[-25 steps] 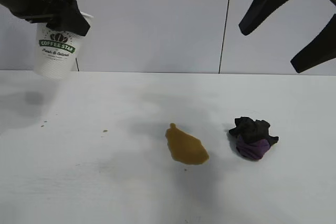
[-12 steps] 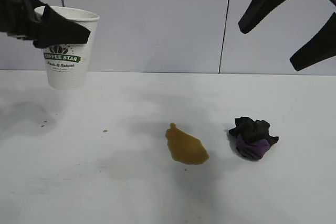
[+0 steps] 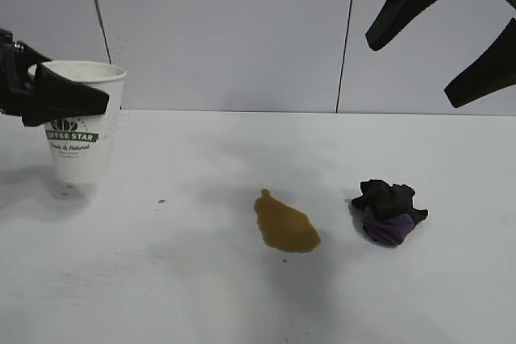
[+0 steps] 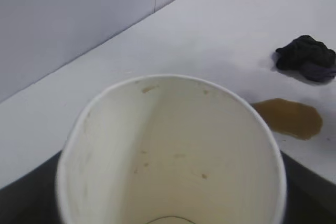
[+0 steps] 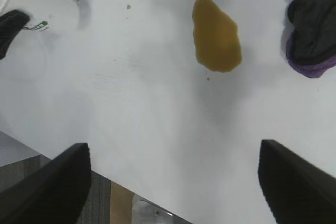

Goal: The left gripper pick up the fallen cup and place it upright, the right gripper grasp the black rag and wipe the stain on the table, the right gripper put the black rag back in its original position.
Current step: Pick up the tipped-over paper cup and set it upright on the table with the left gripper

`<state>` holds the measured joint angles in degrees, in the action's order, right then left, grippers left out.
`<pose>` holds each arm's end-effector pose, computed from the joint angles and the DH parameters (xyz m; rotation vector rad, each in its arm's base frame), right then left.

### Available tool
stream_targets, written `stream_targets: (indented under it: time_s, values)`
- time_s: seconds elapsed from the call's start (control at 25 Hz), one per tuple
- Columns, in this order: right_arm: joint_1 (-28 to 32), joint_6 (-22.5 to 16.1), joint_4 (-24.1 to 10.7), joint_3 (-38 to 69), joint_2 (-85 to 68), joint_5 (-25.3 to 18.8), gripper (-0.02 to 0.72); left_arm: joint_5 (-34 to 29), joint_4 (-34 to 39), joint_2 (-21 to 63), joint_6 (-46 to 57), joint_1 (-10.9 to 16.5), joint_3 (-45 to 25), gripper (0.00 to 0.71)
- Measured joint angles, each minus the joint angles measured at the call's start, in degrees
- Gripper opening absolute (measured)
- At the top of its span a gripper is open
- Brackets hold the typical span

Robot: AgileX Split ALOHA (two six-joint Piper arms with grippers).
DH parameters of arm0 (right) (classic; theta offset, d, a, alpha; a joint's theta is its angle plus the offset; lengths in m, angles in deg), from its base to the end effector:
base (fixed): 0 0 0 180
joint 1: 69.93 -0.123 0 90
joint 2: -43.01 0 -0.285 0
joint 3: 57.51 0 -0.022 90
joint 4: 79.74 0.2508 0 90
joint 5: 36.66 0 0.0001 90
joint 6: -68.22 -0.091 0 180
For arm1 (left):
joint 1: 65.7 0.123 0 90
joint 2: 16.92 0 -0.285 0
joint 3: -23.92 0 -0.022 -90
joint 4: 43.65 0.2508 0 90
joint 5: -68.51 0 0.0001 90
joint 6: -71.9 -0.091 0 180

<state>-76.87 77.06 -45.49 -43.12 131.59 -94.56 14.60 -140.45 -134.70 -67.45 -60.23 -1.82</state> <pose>0.2677 0.0763 0.3001 -0.0501 2.7062 0.7680 0.3439 -0.0405 0.1487 0.9716 1.8138 -0.6264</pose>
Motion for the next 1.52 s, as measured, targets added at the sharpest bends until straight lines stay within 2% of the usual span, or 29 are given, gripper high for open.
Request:
stream_targets:
  time_s: [0.44,0.76,0.92,1.04,1.2,1.28,1.52]
  values:
    - [0.0,0.0,0.0,0.0,0.0,0.1,0.601,0.4,-0.1,-2.8,-9.9,0.0,0.0,0.558]
    - [0.0,0.0,0.0,0.0,0.0,0.3,0.601,1.0,-0.3,-3.4,-12.3,0.0,0.0,0.558]
    - [0.0,0.0,0.0,0.0,0.0,0.5,0.601,-1.0,-0.3,-4.0,-12.7,0.0,0.0,0.558]
    - [0.0,0.0,0.1,0.0,0.0,0.6,0.601,-4.8,-0.3,-4.1,-12.6,0.0,0.0,0.56]
    - [0.0,0.0,0.1,0.0,0.0,0.9,0.601,-5.9,-0.3,-4.1,-10.0,0.0,0.0,0.627]
    - [0.0,0.0,0.1,0.0,0.0,1.0,0.601,-4.1,-0.3,-4.1,-7.6,0.0,0.0,0.666]
    - [0.0,0.0,0.0,0.0,0.0,2.4,0.601,-0.7,-0.3,-4.1,-5.8,0.0,0.0,0.692]
